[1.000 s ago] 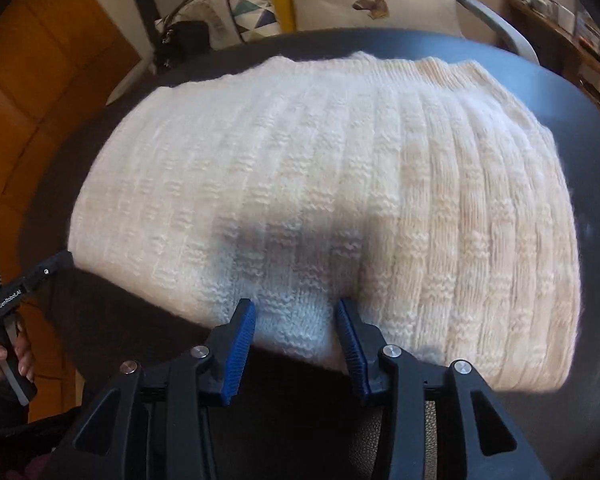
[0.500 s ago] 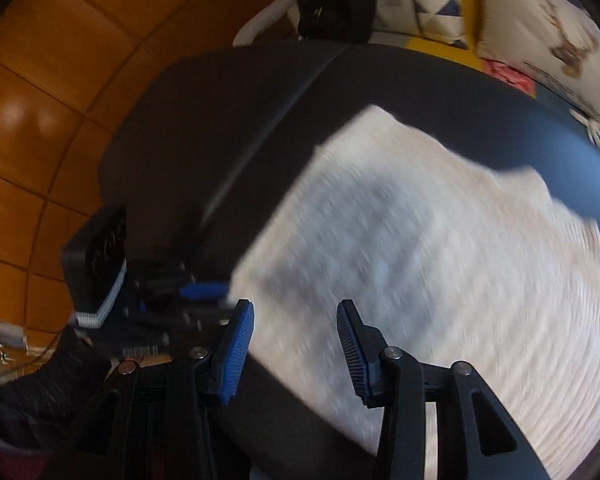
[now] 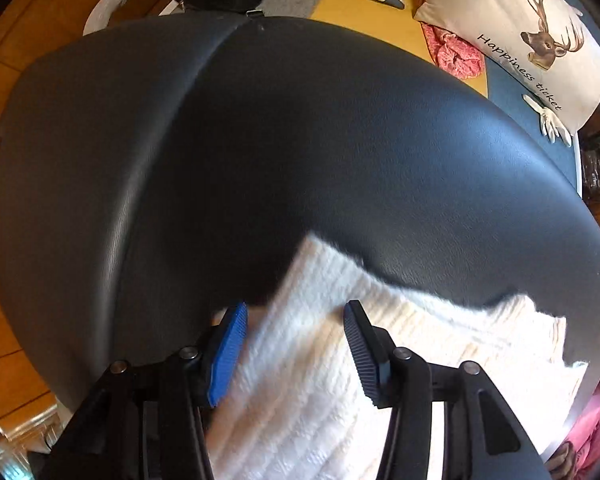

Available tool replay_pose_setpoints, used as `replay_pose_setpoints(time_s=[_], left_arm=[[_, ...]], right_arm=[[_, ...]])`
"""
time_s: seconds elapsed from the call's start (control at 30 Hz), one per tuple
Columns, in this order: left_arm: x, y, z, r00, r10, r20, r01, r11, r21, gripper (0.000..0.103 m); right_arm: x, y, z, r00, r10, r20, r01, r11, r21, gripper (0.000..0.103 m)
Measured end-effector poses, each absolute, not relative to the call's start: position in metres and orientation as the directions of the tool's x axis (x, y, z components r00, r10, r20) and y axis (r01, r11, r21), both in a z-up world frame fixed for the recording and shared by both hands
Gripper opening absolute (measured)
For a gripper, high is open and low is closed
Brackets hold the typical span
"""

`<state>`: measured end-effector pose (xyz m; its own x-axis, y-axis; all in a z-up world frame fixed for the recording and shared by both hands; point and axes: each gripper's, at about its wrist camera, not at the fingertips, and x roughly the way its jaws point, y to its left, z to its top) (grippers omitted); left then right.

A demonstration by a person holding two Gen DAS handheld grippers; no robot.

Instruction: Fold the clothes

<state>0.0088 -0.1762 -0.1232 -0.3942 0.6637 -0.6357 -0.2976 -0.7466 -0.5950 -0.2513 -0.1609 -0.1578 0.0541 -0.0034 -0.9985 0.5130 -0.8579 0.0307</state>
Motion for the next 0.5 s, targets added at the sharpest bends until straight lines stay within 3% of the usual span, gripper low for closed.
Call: replay_pose_setpoints(time_s=[0.13,0.27,0.5], left_arm=[[0.008,-0.180,-0.127,-0.388,0.679,-0.623,-0.299,-0.732,-0.612,0.032],[0.010,-0.190,-0.122,-0.402,0.663,-0.632,-0.319,-0.748,-0.582,0.032],[0.013,-0.207,-0.116,-0.401,0.634,-0.661,-0.377,-0.772,-0.512,0.033]], right_arm=[[-0.241,-0.165,-0.165,0.010,0.044,-0.999,0.557,-0.830,-0.031,0.045],[-0.231,-0.156,-0.155,-0.054,-0.032,-0.998,0.548,-0.836,-0.003,0.008],[-0.201,-0.120,-0.101,-0.184,-0.218,-0.958,0.559,-0.825,0.081,0.008]])
